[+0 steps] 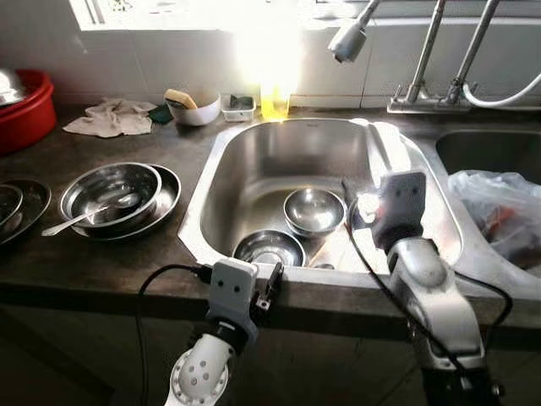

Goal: Kitchen organization

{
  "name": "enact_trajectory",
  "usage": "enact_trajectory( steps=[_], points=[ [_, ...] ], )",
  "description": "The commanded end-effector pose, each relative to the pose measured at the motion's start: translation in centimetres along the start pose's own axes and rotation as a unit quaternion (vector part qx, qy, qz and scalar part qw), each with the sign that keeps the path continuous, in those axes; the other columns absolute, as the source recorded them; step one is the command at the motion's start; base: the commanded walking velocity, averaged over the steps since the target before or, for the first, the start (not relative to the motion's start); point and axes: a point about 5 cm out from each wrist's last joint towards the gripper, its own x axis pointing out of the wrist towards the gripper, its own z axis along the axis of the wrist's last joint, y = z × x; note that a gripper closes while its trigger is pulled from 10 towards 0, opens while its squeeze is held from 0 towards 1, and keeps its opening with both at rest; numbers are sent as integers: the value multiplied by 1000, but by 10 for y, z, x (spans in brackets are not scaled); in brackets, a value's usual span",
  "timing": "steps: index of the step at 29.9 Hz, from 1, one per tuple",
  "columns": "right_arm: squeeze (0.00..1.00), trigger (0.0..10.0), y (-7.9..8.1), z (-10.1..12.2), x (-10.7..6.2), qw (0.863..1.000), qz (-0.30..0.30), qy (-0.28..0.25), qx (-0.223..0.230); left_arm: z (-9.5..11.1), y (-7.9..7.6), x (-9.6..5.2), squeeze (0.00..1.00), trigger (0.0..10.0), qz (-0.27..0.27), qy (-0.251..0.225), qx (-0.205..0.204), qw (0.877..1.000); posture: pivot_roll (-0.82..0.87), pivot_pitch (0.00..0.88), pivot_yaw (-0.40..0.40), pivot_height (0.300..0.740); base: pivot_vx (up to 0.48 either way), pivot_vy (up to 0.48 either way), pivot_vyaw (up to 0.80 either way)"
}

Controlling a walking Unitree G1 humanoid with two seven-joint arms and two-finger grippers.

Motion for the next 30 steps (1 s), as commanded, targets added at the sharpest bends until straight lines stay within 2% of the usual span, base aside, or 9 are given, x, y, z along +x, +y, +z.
enact_trajectory(
  steps=[1, 3, 10, 13, 19, 30],
  points=[
    [0, 10000, 1, 4, -12, 1000, 5, -16, 11, -4, 2, 1, 0, 10000, 5, 8, -4, 1000, 73, 103, 14, 740, 0, 0, 0],
    [0, 10000, 2, 1, -19, 1000, 4, -16, 15, -4, 3, 1, 0, 10000, 5, 8, -5, 1000, 73, 102, 14, 740, 0, 0, 669],
    [0, 10000, 12, -4, -29, 1000, 10, -6, 28, -5, 3, 1, 0, 10000, 5, 10, -10, 1000, 73, 93, 16, 740, 0, 0, 800],
    [0, 10000, 16, -4, -30, 999, 12, -4, 33, -6, 3, 2, 0, 10000, 1, 11, -9, 1000, 71, 92, 19, 740, 0, 420, 800],
    [0, 10000, 15, -1, -27, 999, 9, -9, 33, -5, 4, 2, 0, 10000, 2, 8, -10, 1000, 74, 93, 19, 740, 0, 427, 800],
    [0, 10000, 9, 7, -21, 999, 2, -27, 29, -6, 3, 1, 0, 10000, 3, 10, -10, 1000, 76, 95, 16, 740, 0, 0, 800]
  ],
)
